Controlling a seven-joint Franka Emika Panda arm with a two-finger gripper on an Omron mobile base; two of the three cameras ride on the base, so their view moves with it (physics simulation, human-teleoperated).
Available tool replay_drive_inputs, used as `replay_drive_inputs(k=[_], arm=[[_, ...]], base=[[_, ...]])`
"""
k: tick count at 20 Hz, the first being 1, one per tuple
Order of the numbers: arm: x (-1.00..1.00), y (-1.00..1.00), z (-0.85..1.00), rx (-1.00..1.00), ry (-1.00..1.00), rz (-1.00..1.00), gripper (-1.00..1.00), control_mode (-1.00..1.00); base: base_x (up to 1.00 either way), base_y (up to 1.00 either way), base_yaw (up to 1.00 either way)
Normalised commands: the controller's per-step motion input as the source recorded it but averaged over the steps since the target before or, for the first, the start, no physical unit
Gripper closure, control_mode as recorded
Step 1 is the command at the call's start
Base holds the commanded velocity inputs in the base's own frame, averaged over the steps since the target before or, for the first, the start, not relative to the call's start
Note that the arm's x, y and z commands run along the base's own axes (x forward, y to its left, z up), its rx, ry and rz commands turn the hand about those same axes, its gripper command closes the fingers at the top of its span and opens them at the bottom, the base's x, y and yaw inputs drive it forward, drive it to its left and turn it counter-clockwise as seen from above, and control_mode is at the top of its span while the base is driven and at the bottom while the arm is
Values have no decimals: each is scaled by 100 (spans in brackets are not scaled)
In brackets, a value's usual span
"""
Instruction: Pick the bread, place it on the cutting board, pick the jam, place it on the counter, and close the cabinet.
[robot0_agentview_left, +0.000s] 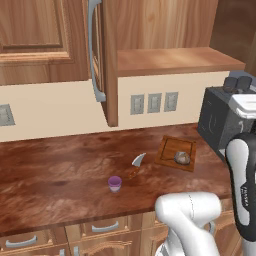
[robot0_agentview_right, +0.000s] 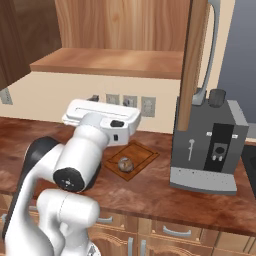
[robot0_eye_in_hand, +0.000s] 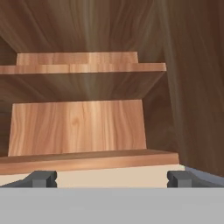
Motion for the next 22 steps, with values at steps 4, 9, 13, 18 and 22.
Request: replay_drive_inputs(k=[4, 9, 13, 18, 22], arm=[[-44, -13, 6, 0, 0, 0, -100, -100], [-41, -9, 4, 0, 0, 0, -100, -100], [-44, -2, 1, 0, 0, 0, -100, -100], [-46, 0, 0, 0, 0, 0, -100, -100], [-17, -12, 0, 0, 0, 0, -100, -100]], base=[[0, 0, 0], [0, 0, 0], [0, 0, 0], [0, 0, 0], [0, 0, 0]])
